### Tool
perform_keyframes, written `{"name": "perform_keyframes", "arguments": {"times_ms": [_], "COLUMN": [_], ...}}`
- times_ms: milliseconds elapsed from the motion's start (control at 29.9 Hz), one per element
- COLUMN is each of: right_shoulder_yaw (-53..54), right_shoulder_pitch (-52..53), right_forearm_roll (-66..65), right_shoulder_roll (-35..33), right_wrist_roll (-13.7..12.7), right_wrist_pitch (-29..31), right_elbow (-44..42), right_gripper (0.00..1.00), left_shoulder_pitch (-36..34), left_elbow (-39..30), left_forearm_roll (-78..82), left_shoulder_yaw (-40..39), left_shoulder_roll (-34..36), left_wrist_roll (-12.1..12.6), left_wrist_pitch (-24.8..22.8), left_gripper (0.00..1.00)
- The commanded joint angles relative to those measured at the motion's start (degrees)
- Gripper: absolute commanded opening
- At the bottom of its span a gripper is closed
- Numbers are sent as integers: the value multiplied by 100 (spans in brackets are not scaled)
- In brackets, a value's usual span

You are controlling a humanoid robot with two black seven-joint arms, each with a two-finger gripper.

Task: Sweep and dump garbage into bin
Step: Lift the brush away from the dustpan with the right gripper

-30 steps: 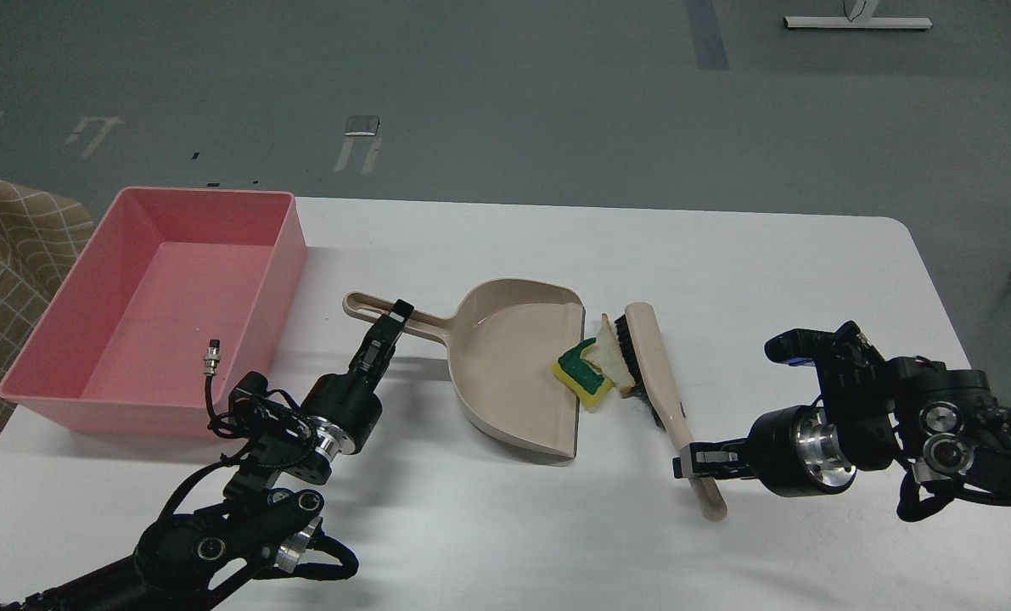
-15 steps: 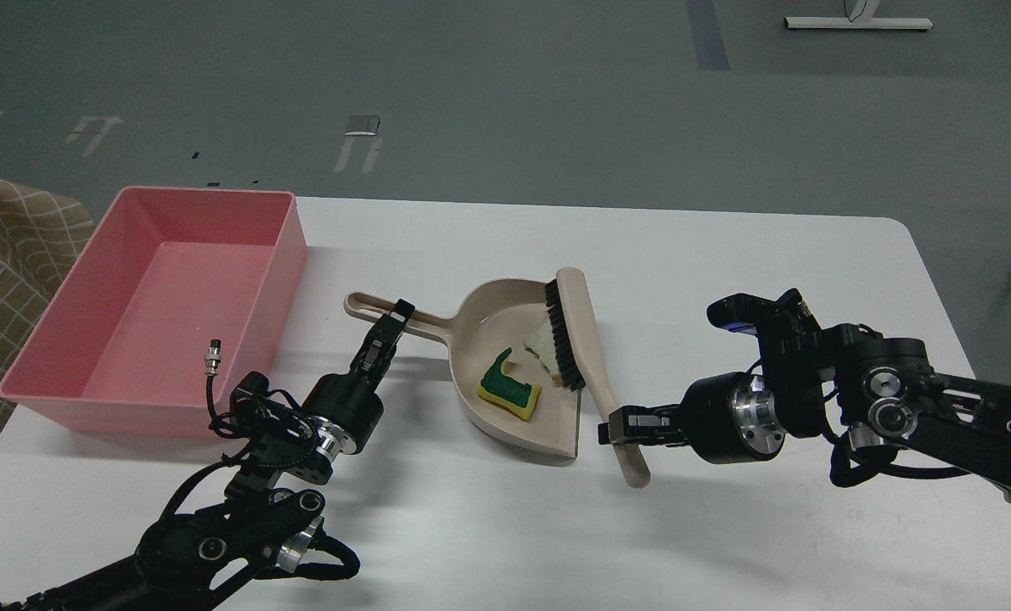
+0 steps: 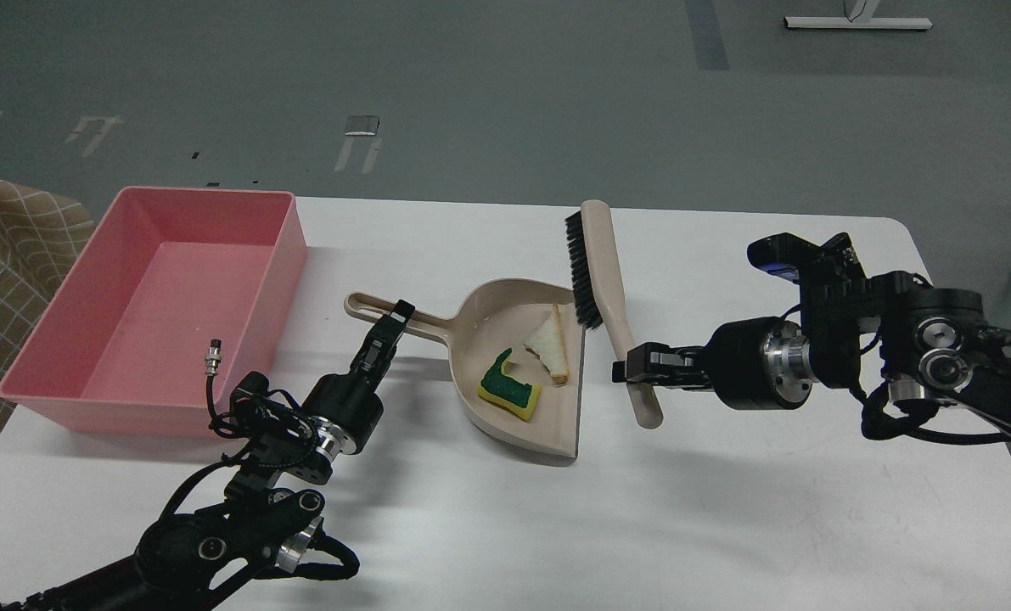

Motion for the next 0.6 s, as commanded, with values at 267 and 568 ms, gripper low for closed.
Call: {"name": "perform_keyframes", "arguments": {"times_ms": [267,568], "right_shoulder_yaw": [185,237], "right_shoulder_pitch": [-44,-44], "right_forearm_roll": [40,207], "right_shoulder_roll": [-336,-556], "right_wrist_roll": [0,0], "right_wrist_pitch": [0,0], "right_elbow": [-43,-60], "right_gripper": [0,0], "left_shoulder_pitch": [0,-26], "left_elbow": [-25,-113], "left_forearm_roll": [-18,-27], "left_shoulder_yaw": [-9,-9], "left_shoulder_roll": [-8,28], "left_wrist_roll": [18,53], "left_wrist_pitch": [0,0], "left_gripper": [0,0]}}
